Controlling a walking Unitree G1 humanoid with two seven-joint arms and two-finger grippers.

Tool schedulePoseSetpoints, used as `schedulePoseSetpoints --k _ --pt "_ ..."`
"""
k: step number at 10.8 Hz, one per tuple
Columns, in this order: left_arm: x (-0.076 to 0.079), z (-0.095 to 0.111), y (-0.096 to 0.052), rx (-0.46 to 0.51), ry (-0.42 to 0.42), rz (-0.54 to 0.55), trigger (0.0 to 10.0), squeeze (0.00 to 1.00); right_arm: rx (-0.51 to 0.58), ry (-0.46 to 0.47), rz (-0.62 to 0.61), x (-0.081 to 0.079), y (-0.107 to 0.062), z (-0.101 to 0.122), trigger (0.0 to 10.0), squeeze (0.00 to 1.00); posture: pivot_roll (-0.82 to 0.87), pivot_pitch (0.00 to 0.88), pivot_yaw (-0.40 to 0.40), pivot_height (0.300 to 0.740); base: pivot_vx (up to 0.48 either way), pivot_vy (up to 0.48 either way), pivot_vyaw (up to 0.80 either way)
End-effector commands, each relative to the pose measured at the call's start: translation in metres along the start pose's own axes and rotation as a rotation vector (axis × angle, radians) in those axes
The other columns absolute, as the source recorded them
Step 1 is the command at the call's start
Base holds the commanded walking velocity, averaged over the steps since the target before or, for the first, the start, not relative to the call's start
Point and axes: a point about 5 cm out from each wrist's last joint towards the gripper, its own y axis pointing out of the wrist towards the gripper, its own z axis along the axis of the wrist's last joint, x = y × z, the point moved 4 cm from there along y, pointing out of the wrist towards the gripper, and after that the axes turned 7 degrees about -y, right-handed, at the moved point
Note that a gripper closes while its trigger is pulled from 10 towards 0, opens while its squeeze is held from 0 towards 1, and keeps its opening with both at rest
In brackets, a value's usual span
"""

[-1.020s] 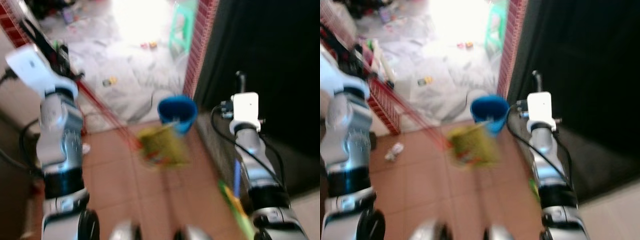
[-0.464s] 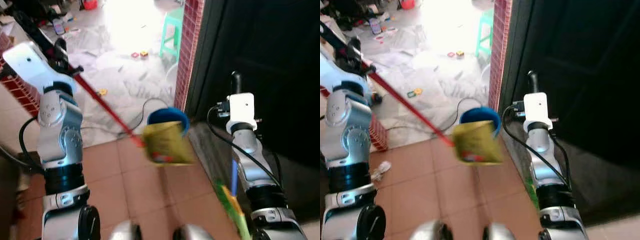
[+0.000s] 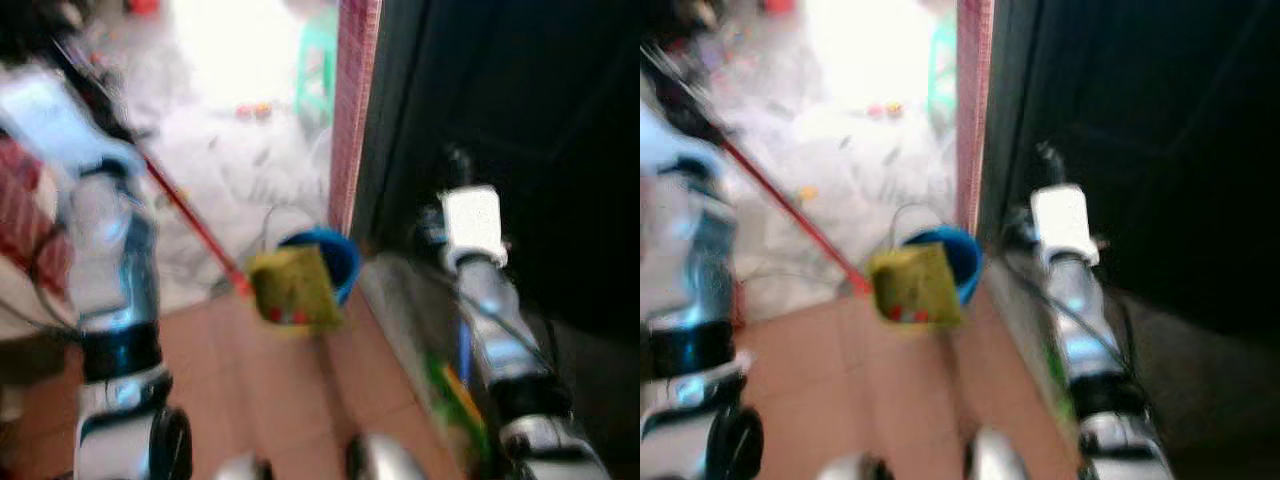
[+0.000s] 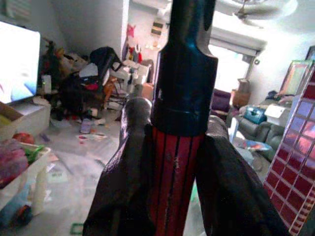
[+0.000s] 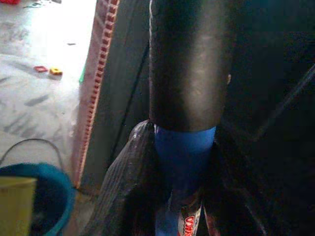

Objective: Sweep floor

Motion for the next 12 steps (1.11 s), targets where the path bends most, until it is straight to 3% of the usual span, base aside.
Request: schedulePoseSetpoints --k 1,6,8,12 --pt "0.004 0.025 0.004 0.098 -0.056 -0.014 10.0 0.0 0.05 0.003 0.014 -0.005 0.002 0.015 10.0 0.0 -0.08 0.081 0.012 0.74 0.469 0.0 0.0" --pt "0.006 0.028 0.004 0.127 -0.002 -0.032 10.0 0.0 0.041 0.01 0.023 -0.006 0.002 0.011 10.0 0.0 -0.08 0.076 0.01 0.74 0.42 0.149 0.0" --pt "0.001 0.023 0.001 0.116 0.027 -0.012 10.0 0.0 0.028 0.016 0.028 -0.008 0.0 0.007 10.0 0.0 -0.08 0.088 0.004 0.74 0.366 0.0 0.0" --pt "0.017 0.023 -0.002 0.145 0.086 -0.079 10.0 0.0 0.029 0.022 0.033 -0.009 0.001 0.008 10.0 0.0 -0.08 0.095 0.012 0.74 0.0 0.0 0.0"
